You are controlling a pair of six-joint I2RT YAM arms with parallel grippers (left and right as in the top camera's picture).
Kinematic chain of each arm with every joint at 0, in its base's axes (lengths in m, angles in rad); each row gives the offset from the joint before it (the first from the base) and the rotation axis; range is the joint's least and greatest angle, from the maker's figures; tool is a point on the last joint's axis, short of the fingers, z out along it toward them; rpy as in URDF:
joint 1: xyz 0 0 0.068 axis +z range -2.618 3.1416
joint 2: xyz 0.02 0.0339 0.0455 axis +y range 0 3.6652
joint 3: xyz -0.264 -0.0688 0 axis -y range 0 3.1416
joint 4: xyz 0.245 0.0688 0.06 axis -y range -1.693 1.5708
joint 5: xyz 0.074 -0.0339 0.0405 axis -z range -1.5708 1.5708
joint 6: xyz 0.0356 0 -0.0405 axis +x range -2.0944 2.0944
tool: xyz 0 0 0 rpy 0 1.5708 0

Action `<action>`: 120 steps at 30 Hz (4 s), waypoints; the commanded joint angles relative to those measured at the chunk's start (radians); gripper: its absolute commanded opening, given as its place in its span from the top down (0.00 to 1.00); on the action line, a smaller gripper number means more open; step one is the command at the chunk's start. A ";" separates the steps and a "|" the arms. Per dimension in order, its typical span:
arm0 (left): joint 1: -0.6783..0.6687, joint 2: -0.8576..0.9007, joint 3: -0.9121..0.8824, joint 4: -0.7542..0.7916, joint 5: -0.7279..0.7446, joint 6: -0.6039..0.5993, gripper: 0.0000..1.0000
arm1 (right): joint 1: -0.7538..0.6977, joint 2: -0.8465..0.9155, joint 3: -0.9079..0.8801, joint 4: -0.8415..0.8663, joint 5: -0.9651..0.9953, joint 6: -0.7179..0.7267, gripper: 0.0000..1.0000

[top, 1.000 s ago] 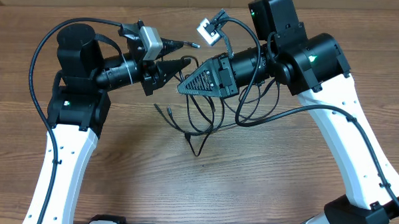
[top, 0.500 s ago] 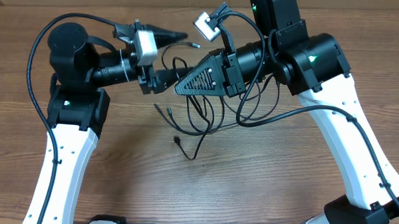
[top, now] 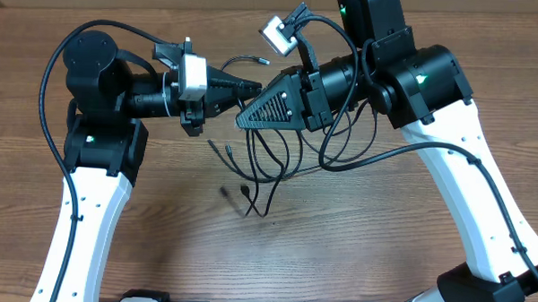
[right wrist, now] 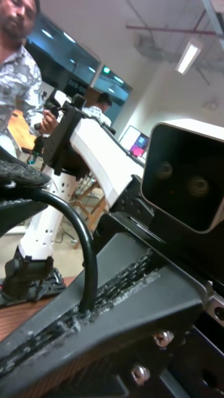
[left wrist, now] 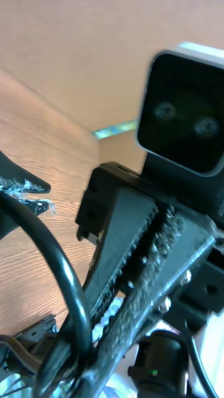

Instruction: Untangle cables

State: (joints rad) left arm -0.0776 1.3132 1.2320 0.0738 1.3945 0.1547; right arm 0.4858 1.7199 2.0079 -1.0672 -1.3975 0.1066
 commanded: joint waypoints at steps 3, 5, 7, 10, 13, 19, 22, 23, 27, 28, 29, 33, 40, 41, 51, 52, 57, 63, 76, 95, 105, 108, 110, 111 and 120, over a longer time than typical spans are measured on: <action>0.023 0.002 0.009 -0.169 -0.228 -0.032 0.96 | -0.004 -0.010 0.008 -0.068 0.306 0.001 0.71; 0.038 0.002 0.009 -0.231 -0.307 -0.032 0.96 | -0.004 -0.010 0.008 -0.130 0.549 0.038 0.59; 0.062 0.000 0.009 -0.283 -0.362 -0.032 0.96 | -0.004 -0.010 0.008 -0.189 0.800 0.113 0.51; 0.111 -0.001 0.009 -0.340 -0.429 -0.068 0.96 | -0.005 -0.010 0.008 -0.285 1.172 0.217 0.43; 0.198 -0.005 0.009 -0.410 -0.510 -0.130 0.96 | -0.023 -0.010 0.008 -0.370 1.394 0.290 0.39; 0.455 -0.015 0.021 -0.560 -0.754 -0.309 0.96 | -0.167 -0.010 0.008 -0.437 1.374 0.293 0.37; 0.603 -0.016 0.083 -0.661 -0.823 -0.353 0.96 | -0.264 -0.010 0.008 -0.462 1.301 0.282 0.37; 0.639 -0.016 0.106 -0.686 -0.848 -0.359 0.96 | -0.290 -0.010 0.008 -0.467 1.277 0.269 0.37; 0.730 -0.016 0.225 -0.785 -1.041 -0.358 0.96 | -0.354 -0.010 0.008 -0.476 1.184 0.179 0.37; 0.739 -0.016 0.250 -0.805 -1.102 -0.358 0.96 | -0.362 -0.010 0.008 -0.480 1.177 0.172 0.37; 0.744 -0.016 0.275 -0.820 -1.174 -0.358 0.96 | -0.370 -0.010 0.008 -0.485 1.178 0.171 0.37; 0.744 -0.015 0.306 -0.835 -1.279 -0.358 0.96 | -0.375 -0.010 0.008 -0.499 1.176 0.153 0.37; 0.726 0.070 0.293 -0.841 -1.269 -0.357 0.96 | -0.375 -0.010 0.008 -0.514 1.174 0.150 0.38; 0.722 0.089 0.293 -0.841 -1.268 -0.357 0.96 | -0.375 -0.010 0.008 -0.517 1.174 0.150 0.38; 0.705 0.198 0.293 -0.834 -1.212 -0.357 0.13 | -0.375 -0.010 0.008 -0.532 1.175 0.150 0.39; 0.704 0.197 0.293 -0.830 -1.202 -0.357 0.09 | -0.375 -0.010 0.008 -0.533 1.174 0.150 0.39; 0.667 0.196 0.293 -0.824 -1.077 -0.357 0.00 | -0.375 -0.010 0.008 -0.549 1.175 0.146 0.35; 0.562 0.196 0.293 -0.829 -0.828 -0.361 0.00 | -0.375 -0.010 0.008 -0.575 1.176 0.146 0.29; 0.188 0.200 0.293 -0.928 -0.949 -0.368 0.00 | -0.475 -0.010 0.008 -0.622 1.230 0.132 0.22; -0.218 0.566 0.293 -0.863 -1.082 -0.873 0.00 | -0.594 -0.010 0.008 -0.626 1.157 0.093 0.14; -0.256 0.730 0.293 -0.730 -0.999 -1.049 0.26 | -0.594 -0.010 0.008 -0.626 1.157 0.093 0.14; -0.257 0.747 0.293 -0.699 -0.991 -1.049 0.69 | -0.594 -0.010 0.008 -0.626 1.157 0.091 0.14; -0.257 0.746 0.294 -0.688 -0.989 -1.048 0.91 | -0.594 -0.010 0.008 -0.626 1.157 0.074 0.14; -0.255 0.745 0.299 -0.688 -0.981 -1.043 0.96 | -0.594 -0.010 0.008 -0.627 1.157 0.074 0.14; -0.203 0.719 0.481 -0.803 -0.933 -0.848 0.96 | -0.594 -0.010 0.008 -0.627 1.160 0.069 0.14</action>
State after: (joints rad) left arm -0.3115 2.0598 1.6043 -0.6975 0.4385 -0.8078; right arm -0.1089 1.7199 2.0079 -1.6955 -0.2325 0.1867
